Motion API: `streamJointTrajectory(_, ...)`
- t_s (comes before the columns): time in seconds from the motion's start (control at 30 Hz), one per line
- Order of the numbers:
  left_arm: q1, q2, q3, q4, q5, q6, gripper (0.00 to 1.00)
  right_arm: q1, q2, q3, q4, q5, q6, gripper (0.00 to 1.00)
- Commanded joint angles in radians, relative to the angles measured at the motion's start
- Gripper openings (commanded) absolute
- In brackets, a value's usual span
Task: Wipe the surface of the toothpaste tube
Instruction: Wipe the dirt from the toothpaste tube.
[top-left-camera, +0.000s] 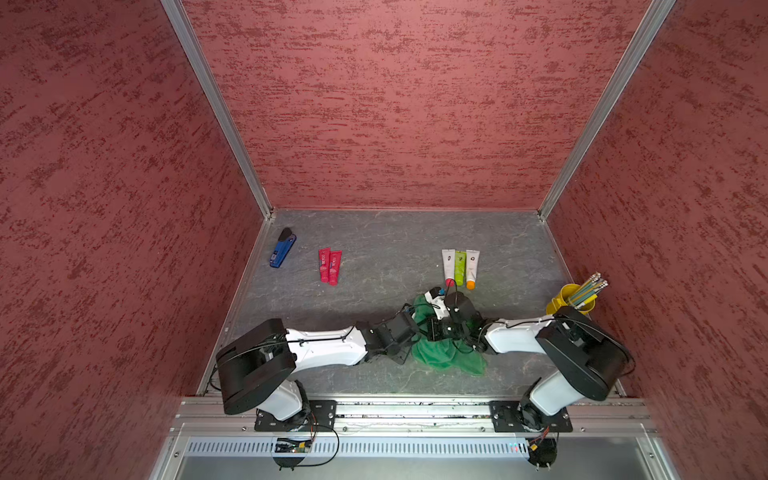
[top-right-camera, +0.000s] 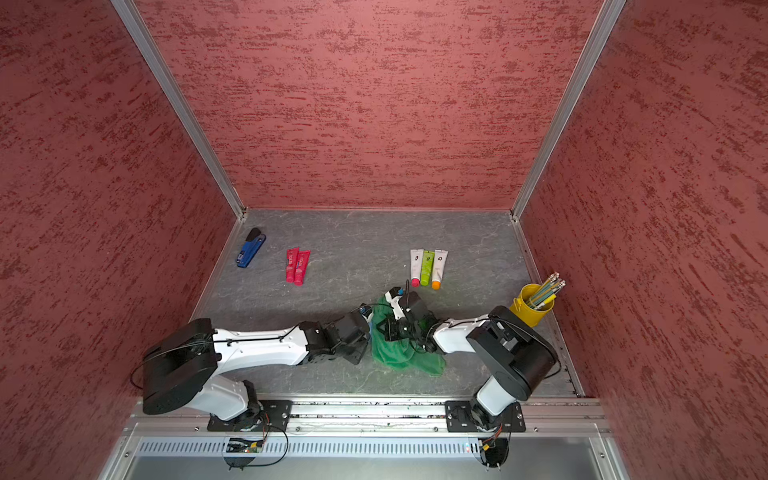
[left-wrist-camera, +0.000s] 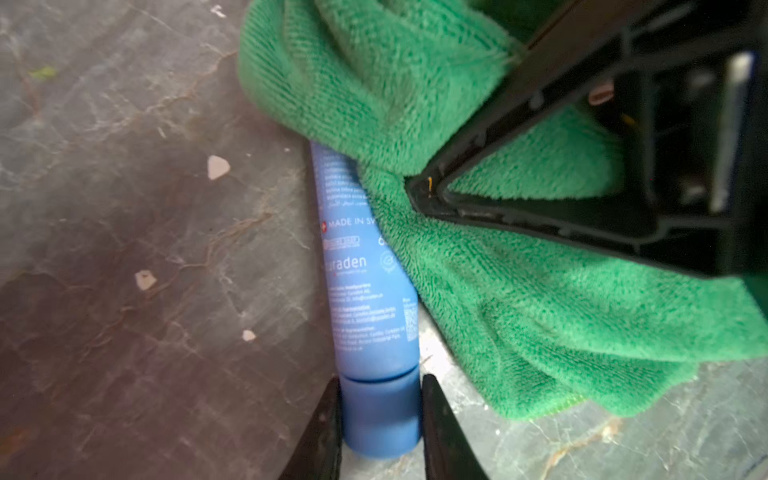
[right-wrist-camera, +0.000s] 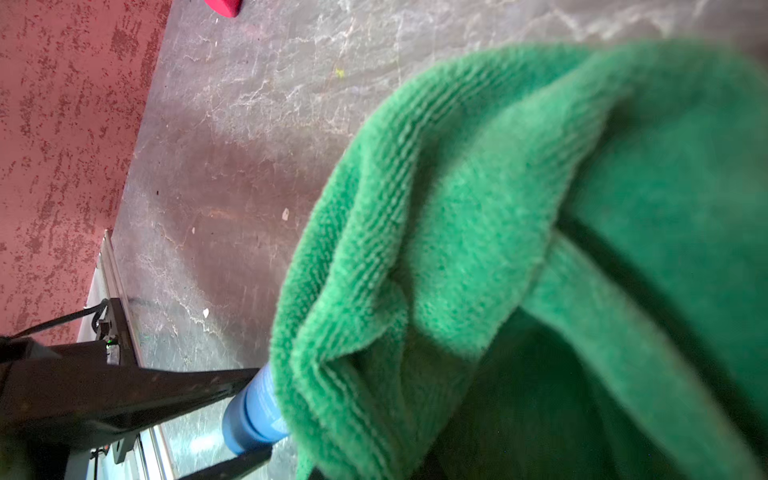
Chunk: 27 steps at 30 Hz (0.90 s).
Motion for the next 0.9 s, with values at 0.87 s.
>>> streamJointTrajectory(0.87,-0.01,0.047,0.009,-0.038,0.076,0.039,0.14,0.064,0.081,-0.014,0.085,-0.032,0.019,0.0)
